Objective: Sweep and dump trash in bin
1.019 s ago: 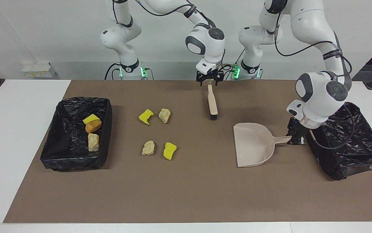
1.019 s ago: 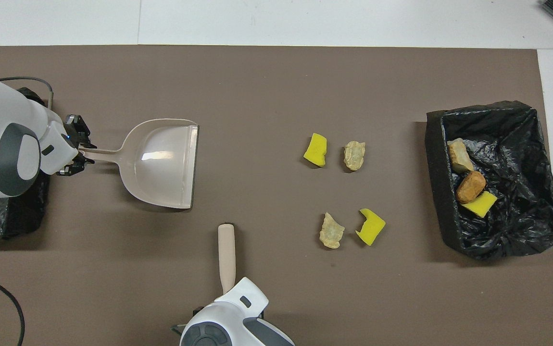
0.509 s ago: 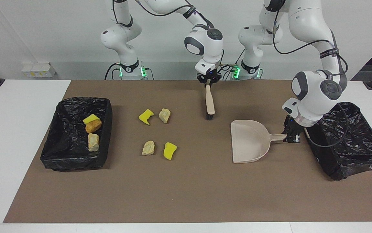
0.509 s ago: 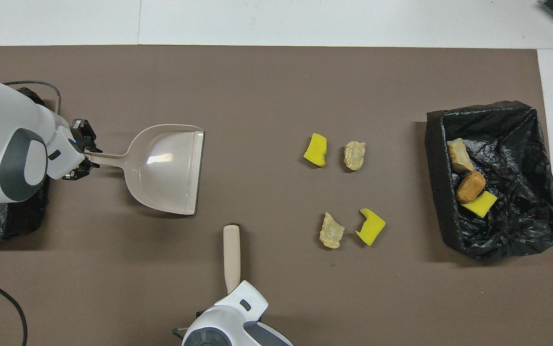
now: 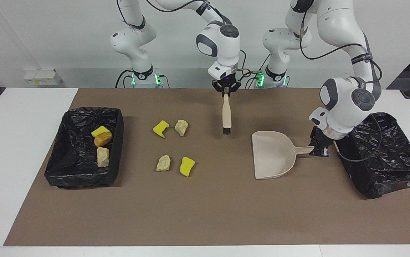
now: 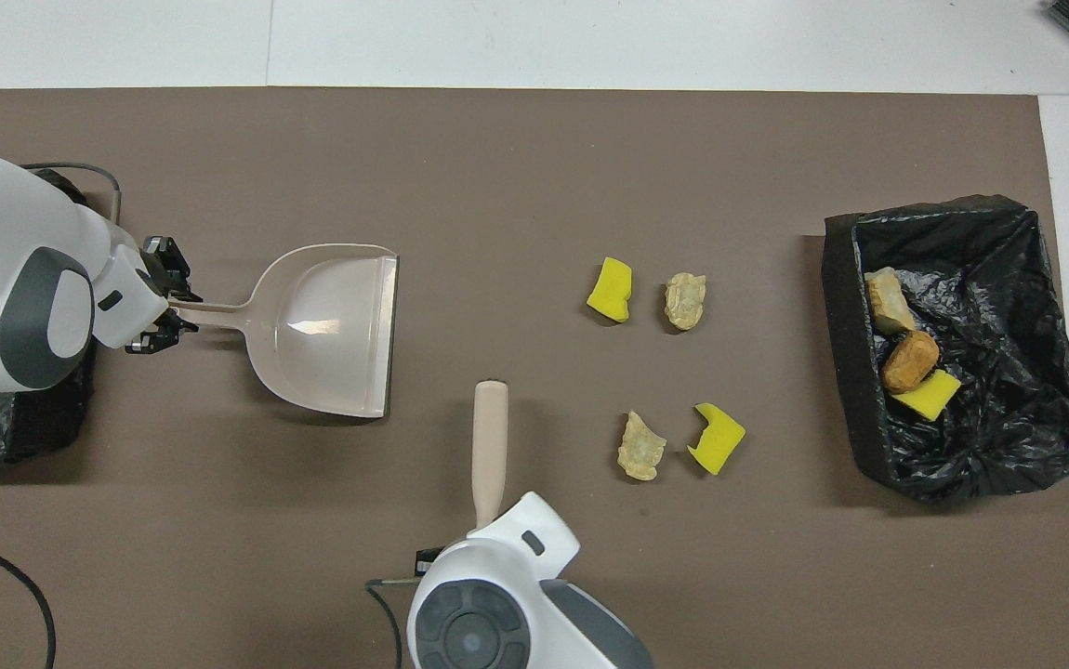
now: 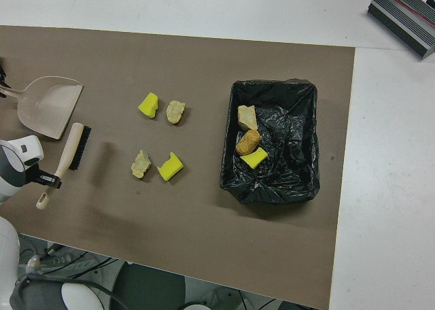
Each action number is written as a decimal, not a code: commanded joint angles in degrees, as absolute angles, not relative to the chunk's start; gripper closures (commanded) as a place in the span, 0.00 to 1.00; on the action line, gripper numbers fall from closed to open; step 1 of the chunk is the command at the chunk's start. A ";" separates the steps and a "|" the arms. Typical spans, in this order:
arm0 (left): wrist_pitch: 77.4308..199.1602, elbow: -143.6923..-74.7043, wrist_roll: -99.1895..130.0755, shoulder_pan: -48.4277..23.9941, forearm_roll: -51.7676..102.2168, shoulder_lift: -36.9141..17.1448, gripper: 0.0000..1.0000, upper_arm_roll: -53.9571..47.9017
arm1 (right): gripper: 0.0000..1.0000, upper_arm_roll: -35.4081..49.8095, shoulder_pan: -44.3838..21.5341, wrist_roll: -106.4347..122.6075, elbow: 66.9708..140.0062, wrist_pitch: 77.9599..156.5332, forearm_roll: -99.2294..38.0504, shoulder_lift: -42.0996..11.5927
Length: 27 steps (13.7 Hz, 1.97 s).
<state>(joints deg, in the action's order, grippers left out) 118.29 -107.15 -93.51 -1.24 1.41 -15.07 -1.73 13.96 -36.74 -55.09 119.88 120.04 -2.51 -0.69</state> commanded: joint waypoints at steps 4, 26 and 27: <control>116.99 -108.63 -85.45 -6.14 2.46 -13.19 1.00 -1.67 | 1.00 14.15 -24.37 -44.33 131.27 109.15 -3.60 16.23; 124.10 -127.00 -60.04 -23.55 2.02 -2.37 1.00 -1.49 | 1.00 14.59 -20.82 -38.65 138.54 121.02 -8.88 7.59; 124.10 -127.00 -59.33 -24.25 2.02 -2.37 1.00 -1.49 | 1.00 14.59 -22.83 -41.11 136.43 122.07 -9.92 5.21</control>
